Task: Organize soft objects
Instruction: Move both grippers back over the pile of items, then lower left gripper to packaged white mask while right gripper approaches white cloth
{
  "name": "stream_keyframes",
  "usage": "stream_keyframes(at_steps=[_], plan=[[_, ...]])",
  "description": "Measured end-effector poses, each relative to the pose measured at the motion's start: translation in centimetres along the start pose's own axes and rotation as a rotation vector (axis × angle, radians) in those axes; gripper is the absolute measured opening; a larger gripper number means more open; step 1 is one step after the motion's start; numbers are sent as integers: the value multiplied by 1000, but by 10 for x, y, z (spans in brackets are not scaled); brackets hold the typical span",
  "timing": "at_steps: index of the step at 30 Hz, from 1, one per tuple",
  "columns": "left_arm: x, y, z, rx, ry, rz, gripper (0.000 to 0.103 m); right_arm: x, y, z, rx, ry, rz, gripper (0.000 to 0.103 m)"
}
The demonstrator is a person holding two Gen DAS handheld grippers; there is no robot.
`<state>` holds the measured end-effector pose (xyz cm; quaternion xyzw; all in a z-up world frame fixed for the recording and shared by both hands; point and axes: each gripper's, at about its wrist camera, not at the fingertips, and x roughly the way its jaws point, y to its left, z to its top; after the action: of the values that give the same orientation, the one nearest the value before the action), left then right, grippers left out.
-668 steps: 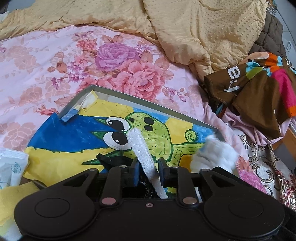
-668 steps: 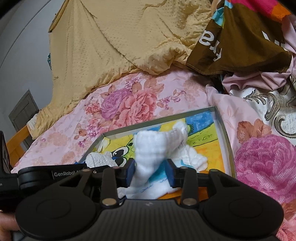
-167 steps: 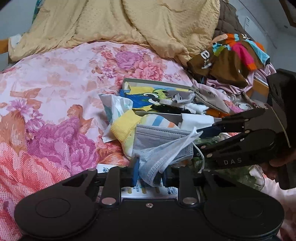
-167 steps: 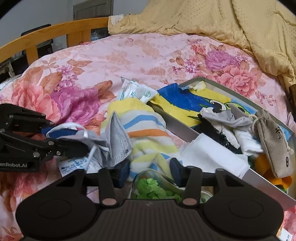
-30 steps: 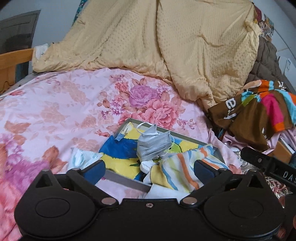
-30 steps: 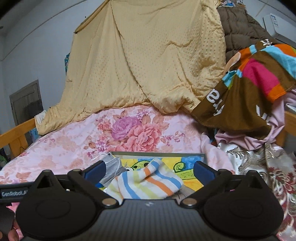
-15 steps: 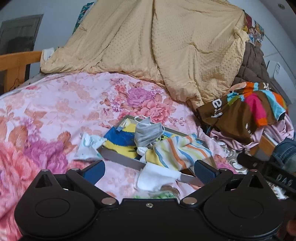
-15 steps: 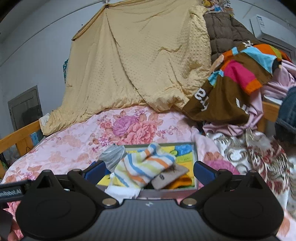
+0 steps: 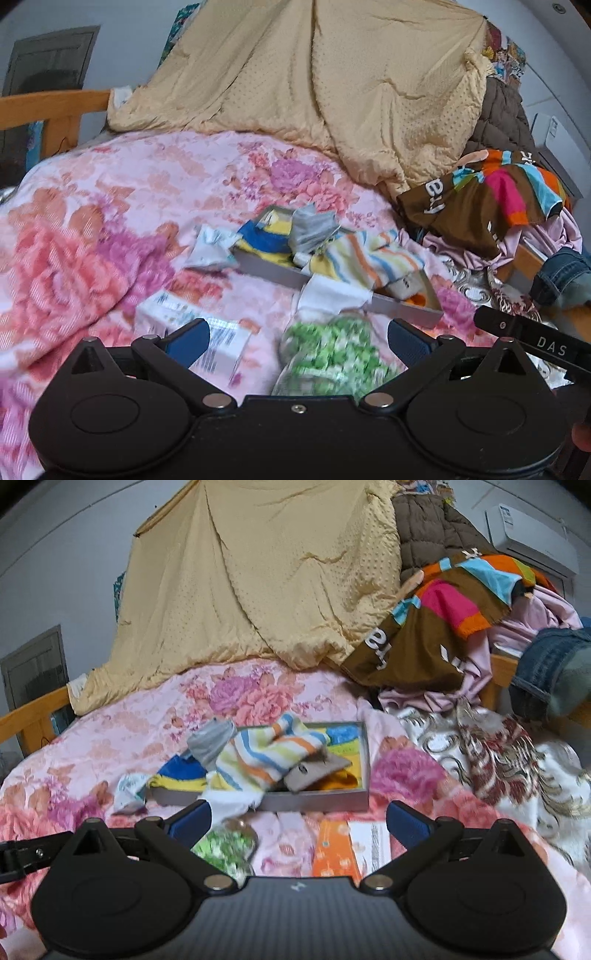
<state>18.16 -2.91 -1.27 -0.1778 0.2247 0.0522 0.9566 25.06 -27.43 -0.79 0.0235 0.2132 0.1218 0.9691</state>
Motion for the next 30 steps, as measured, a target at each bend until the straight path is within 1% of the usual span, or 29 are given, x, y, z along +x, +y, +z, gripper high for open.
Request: stream_keyframes(at_steps=[5, 9, 12, 15, 18, 21, 25, 28, 30], plan=[[-8, 2, -13, -5, 18, 1, 102, -8, -5, -14, 29, 59, -28, 103], [-14, 1, -22, 9, 42, 11, 102, -12, -7, -25, 64, 109, -21, 103], [-17, 2, -26, 18, 75, 31, 102, -11, -3, -33, 47, 155, -36, 103], [-21, 4, -30, 33, 84, 50, 102, -10, 3, -40, 19, 187, -45, 103], [-24, 8, -32, 55, 88, 72, 102, -13, 9, -46, 2, 201, -32, 103], [-26, 13, -33, 65, 87, 89, 102, -18, 14, -49, -8, 196, -25, 103], [-28, 21, -32, 70, 90, 111, 102, -26, 15, -51, 17, 198, -17, 103], [-29, 30, -30, 67, 80, 146, 102, -28, 15, -53, 35, 210, -15, 103], [-28, 37, -27, 68, 88, 165, 102, -28, 17, -55, 42, 219, -17, 103]])
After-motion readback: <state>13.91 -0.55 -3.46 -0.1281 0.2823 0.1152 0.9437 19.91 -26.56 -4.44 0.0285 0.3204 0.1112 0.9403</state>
